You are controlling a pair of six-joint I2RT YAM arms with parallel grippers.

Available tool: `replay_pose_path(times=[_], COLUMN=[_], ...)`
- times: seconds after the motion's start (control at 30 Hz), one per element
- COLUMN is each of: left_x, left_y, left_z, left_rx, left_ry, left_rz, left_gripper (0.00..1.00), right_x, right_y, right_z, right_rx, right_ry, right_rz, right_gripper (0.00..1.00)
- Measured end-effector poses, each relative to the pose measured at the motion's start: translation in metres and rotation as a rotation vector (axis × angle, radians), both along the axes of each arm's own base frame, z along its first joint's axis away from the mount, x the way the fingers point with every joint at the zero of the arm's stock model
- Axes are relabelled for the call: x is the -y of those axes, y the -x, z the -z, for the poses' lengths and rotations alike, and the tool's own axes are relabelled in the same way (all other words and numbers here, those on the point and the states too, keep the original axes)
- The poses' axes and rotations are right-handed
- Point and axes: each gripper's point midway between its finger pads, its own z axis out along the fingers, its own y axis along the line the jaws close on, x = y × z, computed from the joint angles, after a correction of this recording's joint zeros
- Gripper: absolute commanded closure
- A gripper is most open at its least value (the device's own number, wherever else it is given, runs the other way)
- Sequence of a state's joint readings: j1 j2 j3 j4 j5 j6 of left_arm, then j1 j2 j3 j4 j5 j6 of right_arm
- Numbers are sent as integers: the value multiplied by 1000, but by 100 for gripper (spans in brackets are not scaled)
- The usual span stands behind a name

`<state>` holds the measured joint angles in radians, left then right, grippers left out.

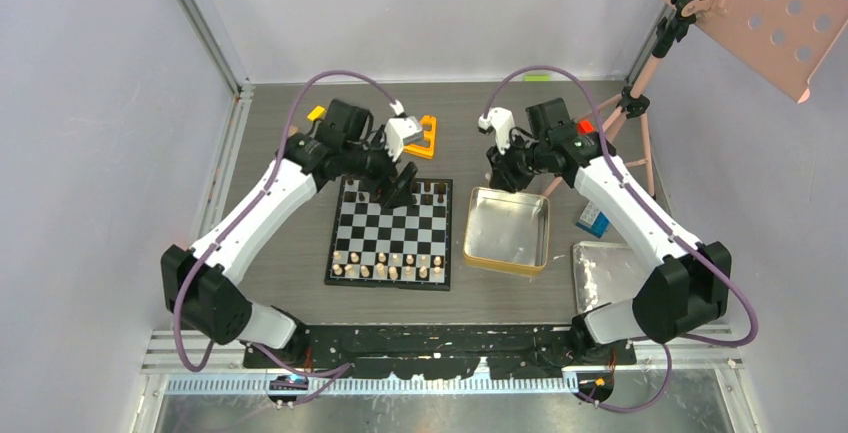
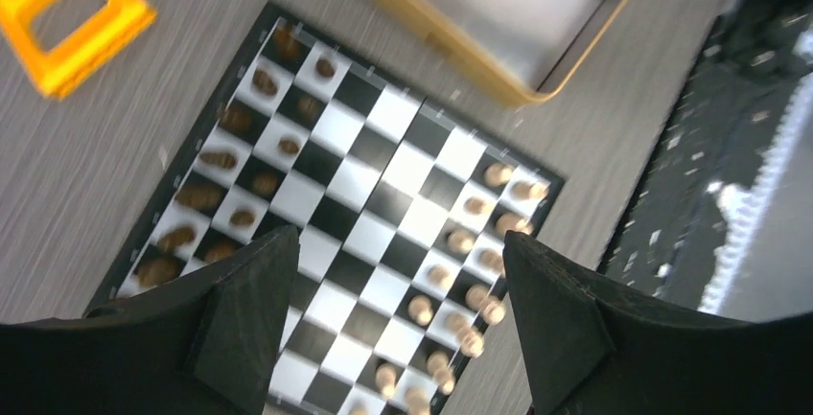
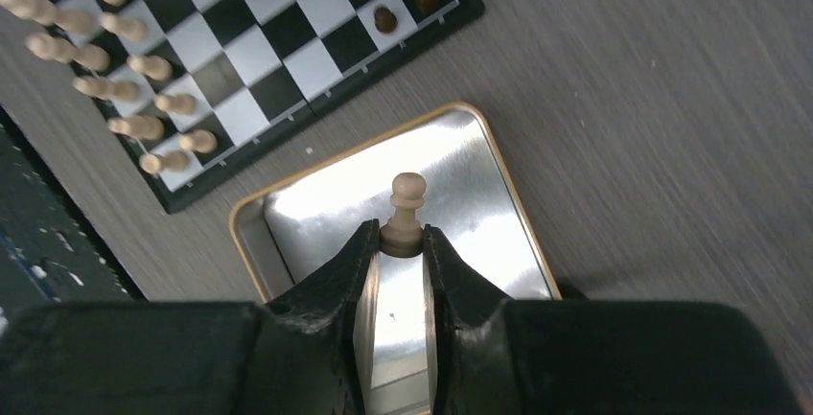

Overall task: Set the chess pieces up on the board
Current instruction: Pick up the chess piece from the storage box, then place the chess piece on the chessboard.

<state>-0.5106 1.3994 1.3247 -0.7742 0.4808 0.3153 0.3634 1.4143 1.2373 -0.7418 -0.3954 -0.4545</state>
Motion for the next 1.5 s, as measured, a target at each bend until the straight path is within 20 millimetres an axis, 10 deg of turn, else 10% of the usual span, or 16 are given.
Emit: replay_pose_path(times=[0.57,1.5], left_x=[102,118], left_y=[-11,-16], left_z=[-63,-64], left_rx=[-492,-750], left_ry=[480,569], left_rz=[52,23], left_gripper=[49,54], right_x=[-68,-71], right_y=[27,33], right_z=[-67,-76], right_rx=[-54,-32], right_ry=[-283,-294], right_rz=[-115,-124], right_gripper=[96,97])
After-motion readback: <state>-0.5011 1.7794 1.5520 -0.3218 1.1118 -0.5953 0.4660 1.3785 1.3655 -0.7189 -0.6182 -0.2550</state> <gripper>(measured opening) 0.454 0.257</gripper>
